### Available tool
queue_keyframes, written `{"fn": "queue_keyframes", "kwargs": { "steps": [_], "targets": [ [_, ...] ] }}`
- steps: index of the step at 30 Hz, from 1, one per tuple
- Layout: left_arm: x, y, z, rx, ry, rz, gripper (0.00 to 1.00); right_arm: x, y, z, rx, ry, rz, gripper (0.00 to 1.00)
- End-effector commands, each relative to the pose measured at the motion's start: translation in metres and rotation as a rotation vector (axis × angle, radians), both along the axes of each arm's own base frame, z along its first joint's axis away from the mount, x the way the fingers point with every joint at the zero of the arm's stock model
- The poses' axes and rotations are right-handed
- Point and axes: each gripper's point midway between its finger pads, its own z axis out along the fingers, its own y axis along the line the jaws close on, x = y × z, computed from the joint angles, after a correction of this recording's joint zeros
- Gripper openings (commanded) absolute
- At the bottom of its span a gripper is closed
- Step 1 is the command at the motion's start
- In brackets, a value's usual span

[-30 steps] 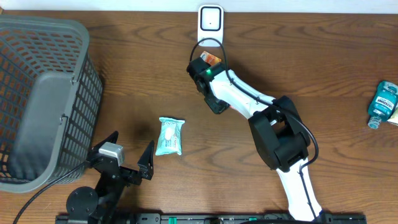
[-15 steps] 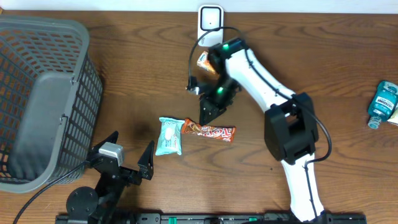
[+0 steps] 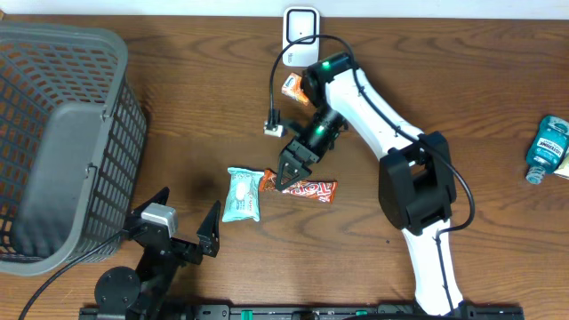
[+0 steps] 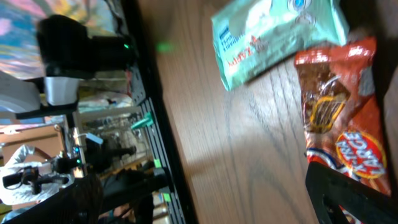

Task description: Scan the item barcode

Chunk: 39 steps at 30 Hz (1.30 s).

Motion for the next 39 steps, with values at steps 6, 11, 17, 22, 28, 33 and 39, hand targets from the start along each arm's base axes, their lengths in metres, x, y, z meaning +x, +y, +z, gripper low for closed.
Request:
{"fn": "queue_keyframes", "kwargs": {
  "steps": [6,11,17,22,28,33,39],
  "targets": [
    [-0.001,-0.003,0.001,-0.014,0.001,-0.015,0.98,-0.019,-0.034,0.074,-0.299,-0.307,-0.059,0.99],
    [-0.001,-0.003,0.001,-0.014,0.001,-0.015,0.98,0.002,-0.034,0.091,-0.511,-0.711,-0.158,0.99],
    [-0.001,-0.003,0.001,-0.014,0.001,-0.015,0.98,0.024,-0.014,0.000,-0.565,-0.866,-0.150,0.99],
    [-0.001,-0.003,0.001,-0.014,0.001,-0.015,0.98,0.028,-0.016,-0.056,-0.556,-0.905,-0.110,0.83],
    [-0.001,-0.003,0.001,-0.014,0.001,-0.015,0.98,0.021,-0.010,-0.074,-0.538,-0.928,-0.097,0.64],
    [-0.001,-0.003,0.001,-0.014,0.001,-0.015,0.98,0.007,-0.012,-0.098,-0.529,-0.934,-0.063,0.64],
    [-0.001,-0.003,0.001,-0.014,0.001,-0.015,0.98,0.014,-0.006,-0.107,-0.516,-1.039,-0.083,0.33]
  ]
}}
